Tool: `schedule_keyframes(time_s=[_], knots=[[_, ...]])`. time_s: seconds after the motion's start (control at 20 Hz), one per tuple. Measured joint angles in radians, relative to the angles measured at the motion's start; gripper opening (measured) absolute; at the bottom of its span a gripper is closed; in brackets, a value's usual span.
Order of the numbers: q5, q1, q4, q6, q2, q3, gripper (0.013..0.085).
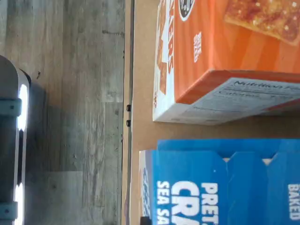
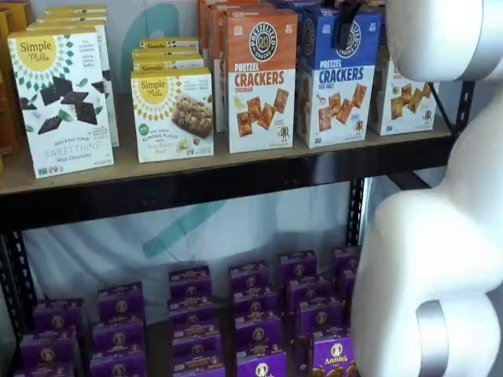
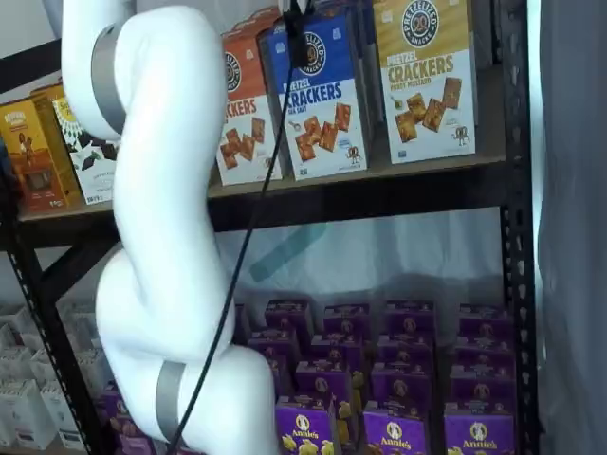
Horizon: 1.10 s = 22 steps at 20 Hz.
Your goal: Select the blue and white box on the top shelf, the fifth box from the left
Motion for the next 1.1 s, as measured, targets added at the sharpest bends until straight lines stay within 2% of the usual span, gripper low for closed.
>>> schedule_keyframes(time_s=[0.55, 0.75, 1.1], knots=[[0.007, -0.006, 0.008, -0.002, -0.044, 0.033, 0.0610], [0.022, -0.003, -0.016, -0.006, -0.076, 0.053, 0.0610], [0.069, -0.019, -0.018, -0.018, -0.160, 0.095, 0.0610]])
